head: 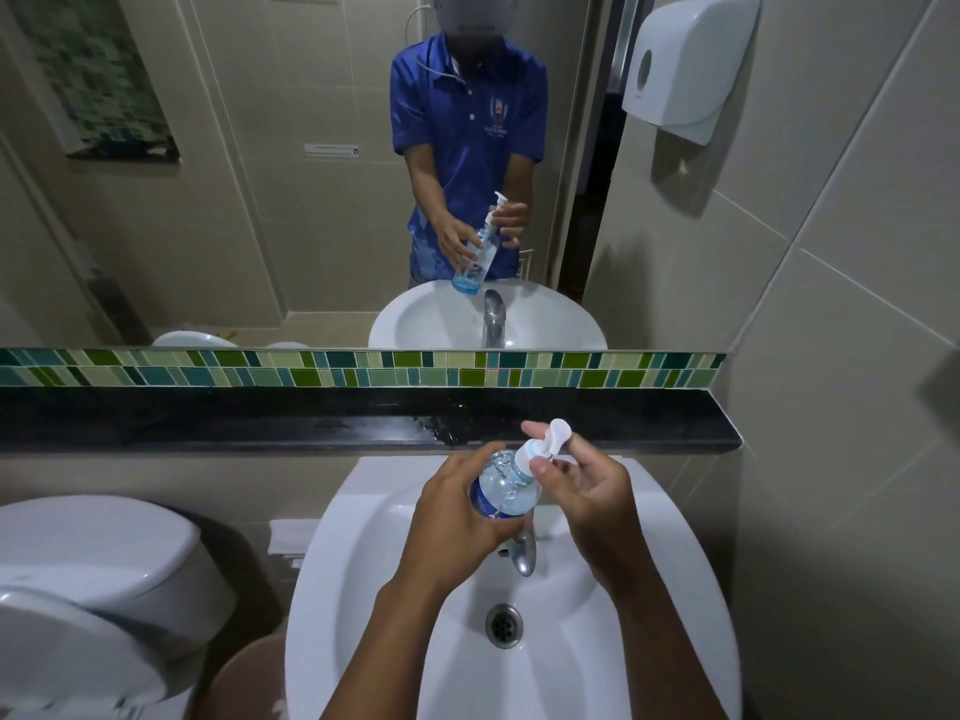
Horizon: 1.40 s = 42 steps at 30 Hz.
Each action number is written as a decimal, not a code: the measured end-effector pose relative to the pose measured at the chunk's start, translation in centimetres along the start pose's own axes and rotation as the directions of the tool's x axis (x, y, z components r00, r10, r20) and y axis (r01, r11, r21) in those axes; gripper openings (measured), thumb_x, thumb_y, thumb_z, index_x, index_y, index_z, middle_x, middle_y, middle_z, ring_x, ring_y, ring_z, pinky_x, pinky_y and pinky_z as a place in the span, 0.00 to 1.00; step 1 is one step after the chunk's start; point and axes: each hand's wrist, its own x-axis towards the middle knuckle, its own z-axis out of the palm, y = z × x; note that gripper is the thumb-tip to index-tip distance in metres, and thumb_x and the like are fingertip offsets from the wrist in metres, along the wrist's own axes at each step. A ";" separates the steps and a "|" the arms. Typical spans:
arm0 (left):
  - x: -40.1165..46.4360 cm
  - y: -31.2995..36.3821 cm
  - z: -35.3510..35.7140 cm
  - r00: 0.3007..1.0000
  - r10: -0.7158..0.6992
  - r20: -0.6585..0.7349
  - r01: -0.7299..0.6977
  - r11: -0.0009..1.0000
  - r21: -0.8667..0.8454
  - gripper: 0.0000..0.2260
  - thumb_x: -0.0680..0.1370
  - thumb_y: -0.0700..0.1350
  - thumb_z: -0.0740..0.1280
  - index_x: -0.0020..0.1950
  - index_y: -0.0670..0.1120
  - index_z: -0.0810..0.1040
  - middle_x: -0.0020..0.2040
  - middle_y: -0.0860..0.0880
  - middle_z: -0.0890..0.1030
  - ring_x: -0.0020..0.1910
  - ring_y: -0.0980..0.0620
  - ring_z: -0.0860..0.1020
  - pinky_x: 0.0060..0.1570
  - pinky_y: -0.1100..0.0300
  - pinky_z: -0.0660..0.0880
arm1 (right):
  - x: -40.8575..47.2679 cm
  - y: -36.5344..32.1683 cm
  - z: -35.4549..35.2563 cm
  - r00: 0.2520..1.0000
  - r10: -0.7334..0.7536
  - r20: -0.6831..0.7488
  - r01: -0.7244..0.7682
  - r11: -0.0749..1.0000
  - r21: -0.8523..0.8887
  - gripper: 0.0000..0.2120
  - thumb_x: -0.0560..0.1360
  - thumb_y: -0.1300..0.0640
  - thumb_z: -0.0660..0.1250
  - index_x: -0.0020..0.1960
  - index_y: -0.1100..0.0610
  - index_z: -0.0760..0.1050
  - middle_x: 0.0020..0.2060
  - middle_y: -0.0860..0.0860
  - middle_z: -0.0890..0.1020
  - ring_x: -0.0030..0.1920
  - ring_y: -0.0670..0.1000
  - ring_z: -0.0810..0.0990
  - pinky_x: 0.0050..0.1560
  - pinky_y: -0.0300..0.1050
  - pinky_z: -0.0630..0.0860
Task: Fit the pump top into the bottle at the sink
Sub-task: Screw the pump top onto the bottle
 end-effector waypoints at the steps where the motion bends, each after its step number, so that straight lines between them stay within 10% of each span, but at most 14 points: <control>1: 0.0 -0.1 0.0 1.000 -0.004 0.001 0.004 1.000 0.008 0.36 0.64 0.52 0.83 0.70 0.57 0.73 0.65 0.57 0.77 0.61 0.54 0.77 0.60 0.58 0.79 | 0.1 0.1 -0.1 0.999 -0.030 -0.035 0.028 0.998 -0.049 0.13 0.74 0.55 0.72 0.58 0.54 0.79 0.56 0.53 0.81 0.55 0.51 0.84 0.43 0.36 0.81; 6: -0.2 -0.2 -0.2 1.000 -0.006 0.015 0.006 0.999 0.031 0.36 0.64 0.53 0.82 0.70 0.56 0.73 0.64 0.56 0.78 0.60 0.55 0.77 0.59 0.60 0.79 | 0.3 -0.3 -0.7 0.997 -0.075 -0.030 0.065 0.965 -0.256 0.14 0.71 0.59 0.76 0.55 0.56 0.80 0.51 0.53 0.83 0.52 0.51 0.84 0.41 0.36 0.82; 11: -0.3 -0.8 -0.9 0.994 -0.006 0.109 0.007 1.000 -0.009 0.35 0.63 0.50 0.83 0.68 0.58 0.75 0.61 0.58 0.79 0.58 0.55 0.78 0.57 0.62 0.79 | 0.0 -1.0 -1.3 0.967 0.037 0.253 -0.021 0.998 -0.066 0.20 0.78 0.67 0.65 0.66 0.50 0.73 0.58 0.46 0.82 0.58 0.44 0.81 0.48 0.34 0.80; 17: -0.5 -0.2 -0.6 0.991 -0.015 0.130 0.021 0.999 -0.045 0.32 0.65 0.51 0.82 0.65 0.62 0.73 0.58 0.66 0.76 0.55 0.62 0.78 0.47 0.76 0.74 | -0.1 -0.2 -0.1 1.000 -0.021 -0.023 0.018 0.992 -0.122 0.14 0.70 0.59 0.77 0.52 0.50 0.77 0.43 0.44 0.83 0.46 0.46 0.85 0.40 0.38 0.82; 22: -0.2 0.5 -1.0 0.988 0.020 0.156 -0.012 0.998 -0.055 0.33 0.63 0.51 0.83 0.62 0.67 0.73 0.57 0.65 0.77 0.57 0.62 0.77 0.51 0.70 0.77 | -0.3 -0.2 0.0 0.979 0.018 0.202 -0.023 0.999 0.022 0.18 0.76 0.52 0.63 0.65 0.43 0.71 0.66 0.41 0.76 0.64 0.43 0.78 0.52 0.39 0.81; 27: -0.6 -0.1 -1.4 0.985 0.021 0.172 -0.003 0.995 -0.103 0.33 0.63 0.49 0.84 0.63 0.66 0.75 0.60 0.62 0.80 0.58 0.58 0.79 0.54 0.69 0.77 | -0.1 -0.9 -1.0 0.898 0.066 0.435 -0.080 0.997 0.014 0.19 0.79 0.58 0.64 0.68 0.46 0.70 0.67 0.38 0.75 0.67 0.41 0.74 0.58 0.36 0.77; 34: -0.8 -0.1 -0.9 0.994 -0.012 0.108 0.017 0.999 -0.038 0.34 0.65 0.52 0.82 0.68 0.61 0.73 0.61 0.64 0.76 0.56 0.57 0.78 0.52 0.72 0.76 | -0.5 -0.2 1.2 0.992 -0.061 -0.108 0.042 0.983 -0.177 0.14 0.67 0.59 0.79 0.49 0.53 0.79 0.43 0.47 0.87 0.46 0.52 0.87 0.42 0.43 0.85; 39: -0.5 0.0 -1.5 0.990 0.012 0.139 0.000 0.997 -0.080 0.33 0.62 0.52 0.83 0.65 0.60 0.77 0.59 0.61 0.80 0.57 0.57 0.79 0.56 0.64 0.79 | -0.5 -0.6 0.2 0.969 0.035 0.243 -0.056 0.995 0.079 0.20 0.78 0.61 0.66 0.69 0.54 0.71 0.62 0.40 0.80 0.60 0.41 0.80 0.51 0.36 0.80; 42: -0.5 0.2 -1.4 0.992 0.002 0.125 0.007 0.997 -0.072 0.34 0.63 0.52 0.83 0.66 0.59 0.76 0.60 0.60 0.80 0.57 0.55 0.79 0.55 0.64 0.79 | -0.8 -0.5 0.7 0.997 -0.028 0.068 0.026 0.999 0.030 0.13 0.76 0.65 0.69 0.57 0.52 0.78 0.51 0.43 0.86 0.55 0.48 0.85 0.47 0.38 0.82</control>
